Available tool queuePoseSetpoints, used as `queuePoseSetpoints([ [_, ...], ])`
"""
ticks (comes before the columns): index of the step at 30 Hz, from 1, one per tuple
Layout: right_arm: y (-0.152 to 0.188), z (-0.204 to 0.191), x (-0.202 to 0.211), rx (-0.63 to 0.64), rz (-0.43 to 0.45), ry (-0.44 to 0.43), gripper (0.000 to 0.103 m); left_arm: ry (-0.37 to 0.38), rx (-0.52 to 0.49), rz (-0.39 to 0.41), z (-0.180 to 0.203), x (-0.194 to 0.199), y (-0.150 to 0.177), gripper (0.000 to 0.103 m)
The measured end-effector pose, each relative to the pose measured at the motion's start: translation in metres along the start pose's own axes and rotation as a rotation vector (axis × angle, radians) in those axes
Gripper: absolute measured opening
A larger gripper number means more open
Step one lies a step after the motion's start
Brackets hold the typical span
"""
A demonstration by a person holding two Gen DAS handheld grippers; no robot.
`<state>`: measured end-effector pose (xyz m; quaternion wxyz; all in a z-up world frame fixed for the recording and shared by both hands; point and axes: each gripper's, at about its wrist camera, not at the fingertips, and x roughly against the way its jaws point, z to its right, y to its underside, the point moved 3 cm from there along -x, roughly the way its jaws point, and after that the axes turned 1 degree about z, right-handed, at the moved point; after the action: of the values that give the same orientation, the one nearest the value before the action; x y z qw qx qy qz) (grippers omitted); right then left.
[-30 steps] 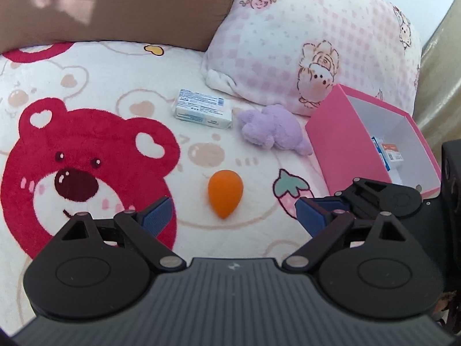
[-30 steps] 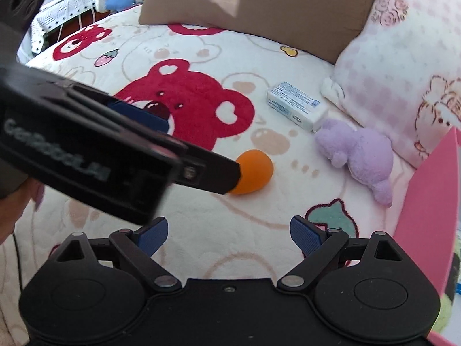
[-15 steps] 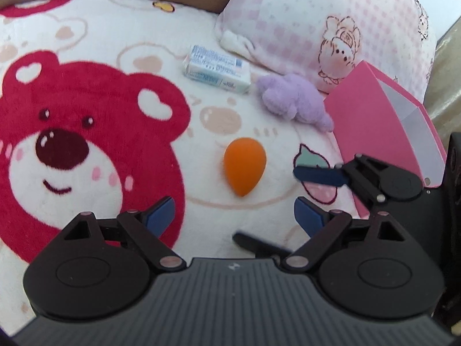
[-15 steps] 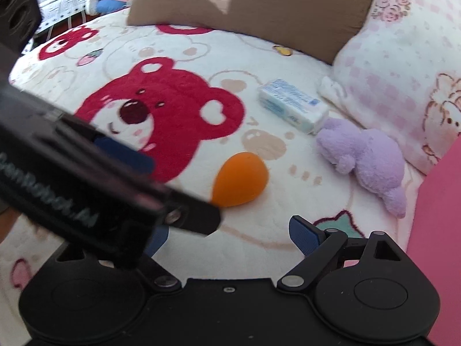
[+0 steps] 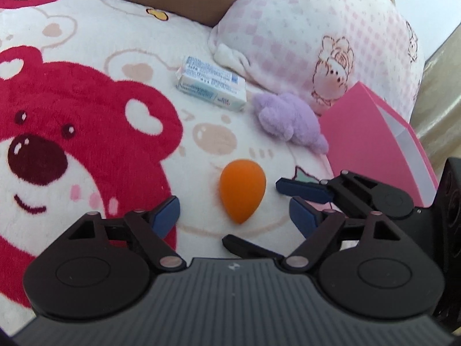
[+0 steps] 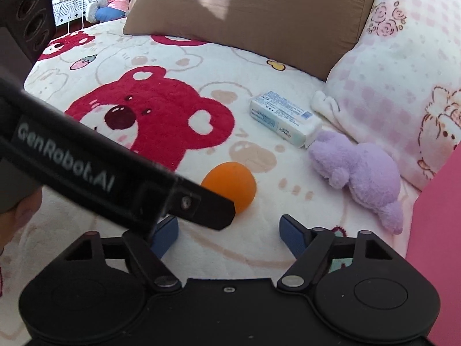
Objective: Organize objects
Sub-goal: 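Close the left tool on the orange sponge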
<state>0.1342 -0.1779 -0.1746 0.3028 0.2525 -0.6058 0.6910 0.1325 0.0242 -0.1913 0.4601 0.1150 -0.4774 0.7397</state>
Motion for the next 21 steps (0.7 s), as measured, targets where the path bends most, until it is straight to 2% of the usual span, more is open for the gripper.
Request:
queuePoseSetpoints([
  [2, -0.002, 0.000, -0.003, 0.008, -0.002, -0.007, 0.079, 0.001, 0.010, 0.010, -0.002, -0.001, -0.002, 0.064],
  [5, -0.005, 0.000, -0.007, -0.003, 0.002, -0.013, 0.076, -0.003, 0.010, -0.011, -0.003, -0.006, -0.003, 0.050],
  [9, -0.007, -0.003, -0.010, -0.018, 0.008, -0.028, 0.070, 0.029, 0.002, -0.004, -0.002, -0.004, -0.005, 0.040],
  [11, -0.007, -0.004, -0.011, -0.023, 0.009, -0.038, 0.061, 0.035, -0.009, -0.009, 0.000, -0.004, -0.007, 0.032],
  [17, -0.009, -0.005, -0.011, -0.034, 0.012, -0.049, 0.050, 0.022, -0.059, 0.007, 0.008, 0.001, -0.007, 0.030],
  [21, -0.009, -0.004, -0.008, -0.046, 0.002, -0.050, 0.048, 0.041, -0.052, -0.007, 0.011, 0.005, -0.008, 0.030],
])
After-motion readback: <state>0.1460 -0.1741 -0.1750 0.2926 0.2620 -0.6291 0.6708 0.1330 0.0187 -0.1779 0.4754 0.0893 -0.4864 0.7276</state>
